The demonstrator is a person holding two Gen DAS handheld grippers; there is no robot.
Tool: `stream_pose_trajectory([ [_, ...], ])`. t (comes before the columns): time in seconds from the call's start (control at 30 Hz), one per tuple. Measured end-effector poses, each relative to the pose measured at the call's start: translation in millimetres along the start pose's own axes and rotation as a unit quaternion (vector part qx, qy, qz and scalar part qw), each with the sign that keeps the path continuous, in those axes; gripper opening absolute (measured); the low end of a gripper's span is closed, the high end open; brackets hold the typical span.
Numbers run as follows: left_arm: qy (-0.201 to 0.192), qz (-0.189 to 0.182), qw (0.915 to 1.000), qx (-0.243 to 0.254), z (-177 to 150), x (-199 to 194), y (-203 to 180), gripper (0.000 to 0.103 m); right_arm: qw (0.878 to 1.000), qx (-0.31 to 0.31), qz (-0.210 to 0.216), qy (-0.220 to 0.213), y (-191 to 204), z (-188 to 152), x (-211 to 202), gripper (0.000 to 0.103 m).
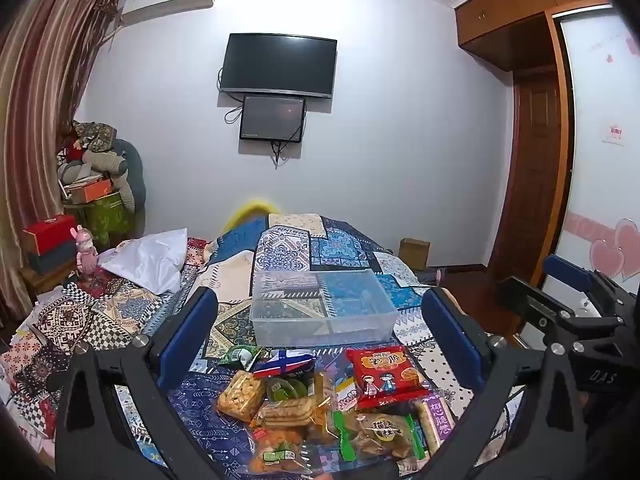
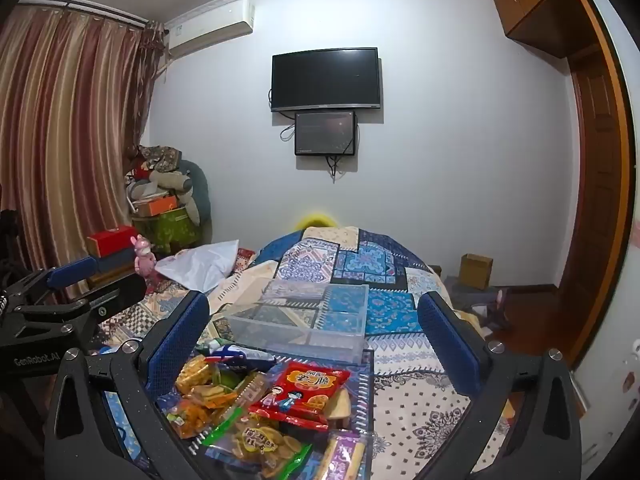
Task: Organize snacks
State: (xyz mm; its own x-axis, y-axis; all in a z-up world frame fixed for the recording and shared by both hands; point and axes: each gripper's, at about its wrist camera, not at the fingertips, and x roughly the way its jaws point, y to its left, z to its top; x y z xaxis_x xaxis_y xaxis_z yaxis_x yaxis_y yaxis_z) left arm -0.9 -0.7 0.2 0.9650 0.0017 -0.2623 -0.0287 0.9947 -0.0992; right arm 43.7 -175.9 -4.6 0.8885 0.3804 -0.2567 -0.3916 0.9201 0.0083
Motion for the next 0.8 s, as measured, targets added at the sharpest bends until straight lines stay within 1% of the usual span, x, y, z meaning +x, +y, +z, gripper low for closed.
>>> stream_pose_trajectory([
  [0.43,0.001,0.003,1.0,-0.006,-0.6,3.5,0.5,0.103,1.0,0.003,0.001,-0.003,0.2,3.0,-3.2,0.103],
  [0.67,-0.002,0.004,1.0,-0.002,0.9,0.6,-0.1,0.103,1.0,0.001,-0.001,-0.005,3.4,-0.3,-1.9,0.103],
  [0.8,-0.003,0.004,1.0,0.001,0.6,0.9,-2.6,0.103,1.0,0.005,-0.002,-0.005,-1.2,4.8,-6.7,0.103],
])
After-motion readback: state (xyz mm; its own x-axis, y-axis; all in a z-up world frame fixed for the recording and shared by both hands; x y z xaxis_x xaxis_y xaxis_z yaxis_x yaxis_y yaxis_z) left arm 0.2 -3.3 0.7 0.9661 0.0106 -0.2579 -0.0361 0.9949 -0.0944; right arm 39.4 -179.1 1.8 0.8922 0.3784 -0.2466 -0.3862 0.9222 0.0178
